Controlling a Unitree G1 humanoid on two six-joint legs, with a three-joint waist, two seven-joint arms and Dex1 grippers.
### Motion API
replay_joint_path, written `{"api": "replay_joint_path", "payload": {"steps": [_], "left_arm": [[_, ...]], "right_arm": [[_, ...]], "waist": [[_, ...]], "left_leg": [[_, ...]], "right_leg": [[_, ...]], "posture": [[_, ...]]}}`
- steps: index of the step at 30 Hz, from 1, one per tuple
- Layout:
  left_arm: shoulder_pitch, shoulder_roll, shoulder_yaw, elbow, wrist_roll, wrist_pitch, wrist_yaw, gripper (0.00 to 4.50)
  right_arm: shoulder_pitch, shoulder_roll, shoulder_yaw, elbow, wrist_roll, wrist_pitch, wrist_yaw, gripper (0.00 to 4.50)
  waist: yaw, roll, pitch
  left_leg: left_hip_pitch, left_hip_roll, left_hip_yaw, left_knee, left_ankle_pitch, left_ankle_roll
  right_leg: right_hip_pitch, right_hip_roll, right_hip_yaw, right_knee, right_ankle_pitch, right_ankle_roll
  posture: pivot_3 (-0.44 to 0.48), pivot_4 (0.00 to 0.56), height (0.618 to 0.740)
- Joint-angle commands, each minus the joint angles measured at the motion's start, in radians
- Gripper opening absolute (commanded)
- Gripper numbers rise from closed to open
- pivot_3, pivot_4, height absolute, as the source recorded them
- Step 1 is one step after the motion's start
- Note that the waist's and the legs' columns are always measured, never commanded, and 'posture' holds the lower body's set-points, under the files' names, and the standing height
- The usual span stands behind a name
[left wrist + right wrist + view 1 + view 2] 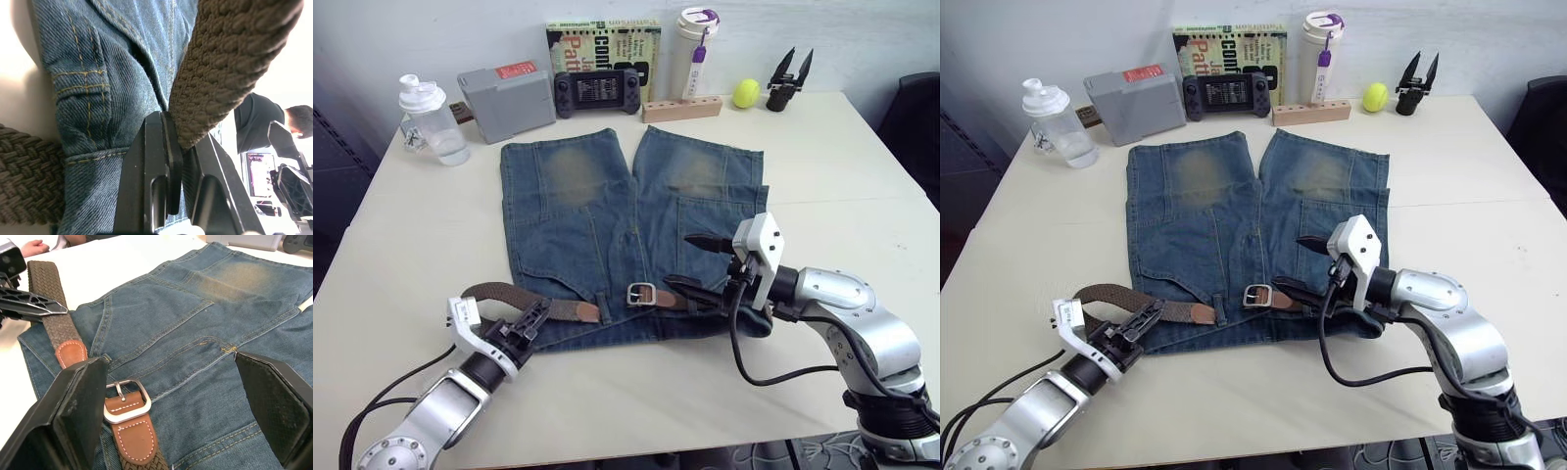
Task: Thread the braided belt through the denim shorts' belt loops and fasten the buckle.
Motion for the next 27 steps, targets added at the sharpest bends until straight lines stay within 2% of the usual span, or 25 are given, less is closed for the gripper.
{"api": "replay_joint_path", "payload": {"steps": [1,8,13,20,23,25,27], "left_arm": [[-0.041,-0.017,-0.025,0.027,0.039,-0.007,-0.006,0.0],[-0.12,-0.049,-0.071,0.068,0.093,0.01,0.004,0.0],[-0.175,-0.003,-0.12,0.082,0.158,0.083,-0.039,0.0],[-0.264,0.049,-0.216,0.076,0.319,0.163,-0.153,0.0],[-0.293,0.073,-0.243,0.075,0.411,0.168,-0.226,0.0],[-0.295,0.112,-0.278,0.059,0.516,0.153,-0.31,0.0],[-0.285,0.195,-0.366,0.061,0.723,0.095,-0.402,0.0]], "right_arm": [[0.008,-0.018,-0.036,-0.056,0.027,0.005,-0.014,4.41],[0.032,-0.034,-0.033,-0.079,0.029,0.011,-0.035,4.41],[0.044,-0.037,-0.022,-0.086,0.022,0.011,-0.052,4.41],[0.098,-0.062,0.05,-0.107,-0.07,-0.048,-0.059,4.41],[0.118,-0.074,0.098,-0.113,-0.133,-0.104,-0.055,4.41],[0.125,-0.081,0.13,-0.112,-0.185,-0.163,-0.05,4.41],[0.126,-0.098,0.177,-0.102,-0.281,-0.286,-0.037,4.41]], "waist": [[0.003,0.0,0.0],[0.014,0.0,0.0],[0.016,0.0,0.0],[0.017,0.0,0.0],[0.017,0.0,0.0],[0.014,0.0,0.0],[0.013,0.0,0.0]], "left_leg": [[0.0,0.0,0.0,0.0,0.0,0.0],[0.0,0.0,0.002,0.0,0.0,0.0],[0.0,0.0,0.002,0.001,0.0,0.0],[0.0,-0.001,0.003,0.001,0.0,0.0],[0.0,-0.001,0.003,0.001,0.0,0.0],[0.0,-0.001,0.003,0.0,0.0,-0.001],[0.0,-0.001,0.004,-0.001,0.0,-0.001]], "right_leg": [[0.0,0.0,0.0,0.0,0.0,0.0],[0.0,0.0,0.0,0.0,0.0,0.001],[0.0,0.0,0.0,0.001,0.0,0.001],[0.0,0.0,-0.001,0.0,0.0,0.001],[0.0,0.0,-0.001,0.0,0.0,0.001],[0.0,0.001,-0.001,0.0,0.0,0.001],[0.0,0.001,-0.001,-0.001,0.0,0.001]], "posture": [[0.0,0.15,0.722],[0.0,0.15,0.722],[0.0,0.15,0.722],[0.0,0.15,0.722],[0.0,0.15,0.722],[0.0,0.15,0.722],[0.0,0.15,0.722]]}}
